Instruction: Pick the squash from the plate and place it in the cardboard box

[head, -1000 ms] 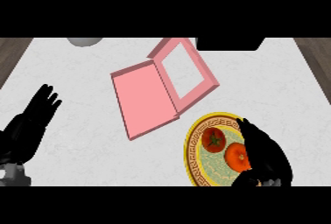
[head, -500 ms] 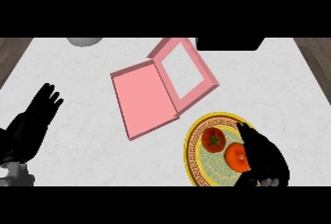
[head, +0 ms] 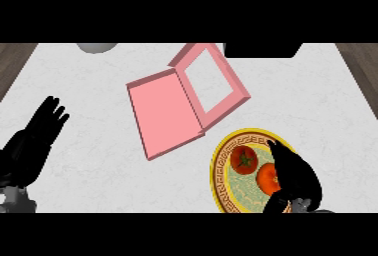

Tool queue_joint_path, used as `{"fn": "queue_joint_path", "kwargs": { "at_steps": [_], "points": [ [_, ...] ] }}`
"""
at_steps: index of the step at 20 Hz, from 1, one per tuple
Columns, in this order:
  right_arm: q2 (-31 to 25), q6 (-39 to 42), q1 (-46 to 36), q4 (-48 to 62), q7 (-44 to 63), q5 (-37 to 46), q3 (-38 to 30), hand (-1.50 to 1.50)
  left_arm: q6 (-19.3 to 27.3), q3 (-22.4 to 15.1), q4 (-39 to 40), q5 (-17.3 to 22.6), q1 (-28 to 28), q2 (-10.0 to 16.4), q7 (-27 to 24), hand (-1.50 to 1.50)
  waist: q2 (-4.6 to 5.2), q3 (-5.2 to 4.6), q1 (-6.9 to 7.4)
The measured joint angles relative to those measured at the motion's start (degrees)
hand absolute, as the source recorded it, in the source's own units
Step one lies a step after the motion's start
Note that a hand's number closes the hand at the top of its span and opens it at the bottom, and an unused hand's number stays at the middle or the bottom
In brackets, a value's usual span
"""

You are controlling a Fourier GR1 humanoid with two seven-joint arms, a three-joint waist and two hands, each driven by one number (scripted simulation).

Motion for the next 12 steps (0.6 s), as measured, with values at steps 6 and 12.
{"fn": "queue_joint_path", "kwargs": {
  "at_steps": [6,12],
  "points": [
    [-0.94,-2.61,0.91,-0.06,-5.50,2.20,-0.39,1.50,-0.36,0.79,0.47,-0.46,-1.01,-0.34,0.74,0.00,-0.01,-0.01,-0.08],
    [0.58,-4.13,-1.29,3.34,-8.76,4.91,-0.92,1.50,-1.33,1.56,-1.43,-0.46,-0.11,-0.70,2.07,0.00,-0.06,-0.06,0.03]
  ]
}}
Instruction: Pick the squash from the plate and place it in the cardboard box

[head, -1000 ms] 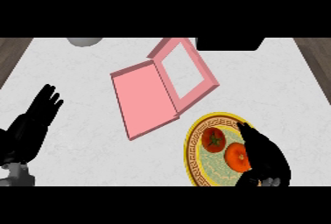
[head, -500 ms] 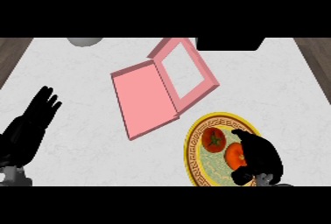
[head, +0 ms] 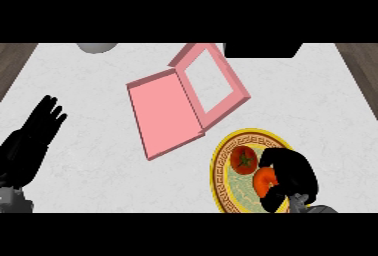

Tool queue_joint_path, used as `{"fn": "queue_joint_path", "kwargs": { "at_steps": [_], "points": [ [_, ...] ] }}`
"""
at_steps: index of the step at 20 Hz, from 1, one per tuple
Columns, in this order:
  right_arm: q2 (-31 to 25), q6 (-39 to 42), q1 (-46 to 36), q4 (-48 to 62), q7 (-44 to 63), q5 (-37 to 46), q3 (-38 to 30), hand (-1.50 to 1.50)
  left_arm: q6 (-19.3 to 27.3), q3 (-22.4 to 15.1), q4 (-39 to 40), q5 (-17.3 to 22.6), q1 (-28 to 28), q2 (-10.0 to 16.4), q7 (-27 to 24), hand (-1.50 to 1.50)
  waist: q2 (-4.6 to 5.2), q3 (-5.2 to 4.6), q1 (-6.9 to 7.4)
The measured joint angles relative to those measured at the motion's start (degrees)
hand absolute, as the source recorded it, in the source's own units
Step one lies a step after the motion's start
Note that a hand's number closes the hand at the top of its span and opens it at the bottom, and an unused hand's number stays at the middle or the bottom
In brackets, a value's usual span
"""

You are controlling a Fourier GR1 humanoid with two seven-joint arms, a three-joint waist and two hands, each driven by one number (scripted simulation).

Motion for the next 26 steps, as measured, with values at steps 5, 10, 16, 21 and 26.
{"fn": "queue_joint_path", "kwargs": {
  "at_steps": [5,10,16,21,26],
  "points": [
    [3.68,-0.13,-2.39,0.51,3.35,2.37,2.95,1.50,0.03,-0.71,1.44,-1.31,-0.83,-1.35,-1.49,0.00,0.11,0.01,0.52],
    [8.72,-2.09,-12.27,4.66,13.56,1.99,10.81,1.50,-1.42,-3.00,1.48,-1.53,-2.82,-1.60,-1.20,0.00,0.95,-0.28,5.67],
    [10.59,-5.51,-24.92,11.34,19.80,1.45,14.49,1.50,-2.49,-5.57,1.64,-1.72,-4.91,-2.47,-0.69,0.00,1.73,-0.17,9.90],
    [10.85,-8.18,-35.72,15.83,22.49,0.94,16.37,1.50,-2.52,-6.89,2.19,-2.17,-6.72,-3.05,-0.15,0.00,1.72,-0.19,11.84],
    [10.83,-10.43,-47.26,19.31,24.77,2.17,16.47,1.50,-2.39,-7.65,2.87,-2.57,-7.99,-3.41,0.37,0.00,1.27,-0.31,12.57]
  ]
}}
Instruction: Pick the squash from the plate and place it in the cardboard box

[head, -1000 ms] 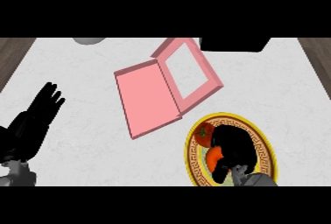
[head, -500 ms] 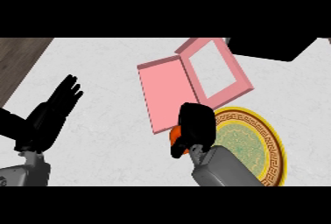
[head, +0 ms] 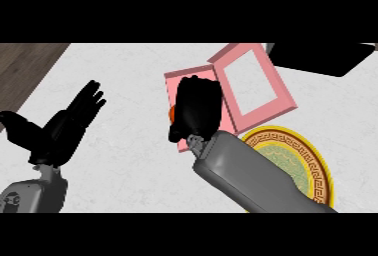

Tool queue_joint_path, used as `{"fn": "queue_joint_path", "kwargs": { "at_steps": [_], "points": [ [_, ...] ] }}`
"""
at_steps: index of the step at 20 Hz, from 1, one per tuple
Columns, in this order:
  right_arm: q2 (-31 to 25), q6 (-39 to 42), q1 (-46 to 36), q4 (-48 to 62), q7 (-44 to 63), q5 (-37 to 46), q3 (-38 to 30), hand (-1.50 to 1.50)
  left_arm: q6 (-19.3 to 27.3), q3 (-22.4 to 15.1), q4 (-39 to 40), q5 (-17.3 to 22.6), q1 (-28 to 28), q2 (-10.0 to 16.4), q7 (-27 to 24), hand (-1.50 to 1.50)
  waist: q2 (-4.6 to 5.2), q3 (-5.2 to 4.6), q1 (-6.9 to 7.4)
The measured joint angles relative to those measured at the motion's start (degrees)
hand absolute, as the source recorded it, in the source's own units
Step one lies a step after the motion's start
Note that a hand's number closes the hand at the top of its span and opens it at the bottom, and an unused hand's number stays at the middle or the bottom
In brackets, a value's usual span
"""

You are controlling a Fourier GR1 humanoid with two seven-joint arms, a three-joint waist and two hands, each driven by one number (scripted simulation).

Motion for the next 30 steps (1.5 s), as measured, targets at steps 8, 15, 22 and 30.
{"fn": "queue_joint_path", "kwargs": {
  "at_steps": [8,15,22,30],
  "points": [
    [-0.22,-2.14,-15.23,6.65,4.35,3.48,-2.78,1.50,0.45,-0.02,1.36,-0.52,-0.74,-0.01,0.52,0.00,-0.63,-0.17,-0.72],
    [-0.37,-3.05,-24.75,14.24,6.82,4.60,-5.74,1.50,1.07,0.38,2.23,-0.82,-1.39,-0.10,0.49,0.00,-0.54,-0.18,-1.83],
    [-0.38,-3.70,-30.45,22.22,7.93,1.63,-6.14,1.50,1.32,1.50,2.91,-0.83,-1.59,0.46,-0.05,0.00,-0.37,-0.09,-3.14],
    [-0.30,-7.49,-31.51,29.01,6.65,-1.61,-3.56,1.50,1.16,2.50,2.39,-0.14,-1.06,0.94,-0.05,0.00,-0.09,0.05,-4.24]
  ]
}}
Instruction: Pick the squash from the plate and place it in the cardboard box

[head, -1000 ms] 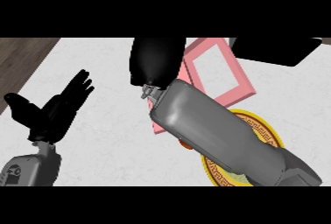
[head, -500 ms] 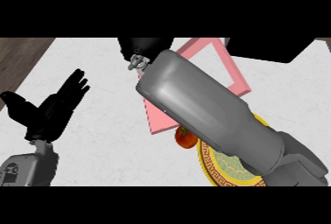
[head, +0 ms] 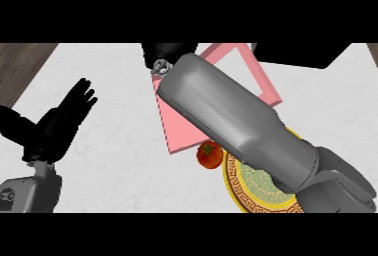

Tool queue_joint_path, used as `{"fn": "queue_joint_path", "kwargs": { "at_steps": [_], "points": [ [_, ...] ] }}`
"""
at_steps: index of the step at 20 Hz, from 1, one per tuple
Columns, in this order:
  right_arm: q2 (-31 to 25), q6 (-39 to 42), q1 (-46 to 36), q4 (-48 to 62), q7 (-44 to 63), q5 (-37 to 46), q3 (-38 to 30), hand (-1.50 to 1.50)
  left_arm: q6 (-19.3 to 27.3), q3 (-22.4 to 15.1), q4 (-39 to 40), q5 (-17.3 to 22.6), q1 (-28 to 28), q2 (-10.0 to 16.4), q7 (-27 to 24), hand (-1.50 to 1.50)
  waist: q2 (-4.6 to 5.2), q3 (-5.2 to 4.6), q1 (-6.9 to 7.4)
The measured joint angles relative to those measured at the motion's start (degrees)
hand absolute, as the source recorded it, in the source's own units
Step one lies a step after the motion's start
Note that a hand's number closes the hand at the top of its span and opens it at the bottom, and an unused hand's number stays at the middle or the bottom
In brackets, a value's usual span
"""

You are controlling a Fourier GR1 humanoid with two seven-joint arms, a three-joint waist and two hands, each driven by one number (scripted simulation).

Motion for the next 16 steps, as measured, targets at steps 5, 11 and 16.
{"fn": "queue_joint_path", "kwargs": {
  "at_steps": [5,11,16],
  "points": [
    [0.05,-3.49,1.84,2.99,-1.14,-2.62,0.72,1.50,0.29,0.21,-0.22,-0.24,0.57,-0.15,-0.63,0.00,0.19,0.06,-0.39],
    [0.11,-7.66,7.38,5.59,-1.84,-8.22,-0.92,-1.50,0.44,0.12,-0.13,-0.60,1.31,-0.48,-1.37,0.00,0.32,0.12,-0.63],
    [0.14,-11.90,11.69,6.03,-2.89,-13.03,0.40,-1.50,0.25,0.58,-0.17,-0.18,1.18,-0.21,-1.18,0.00,0.23,0.18,-0.72]
  ]
}}
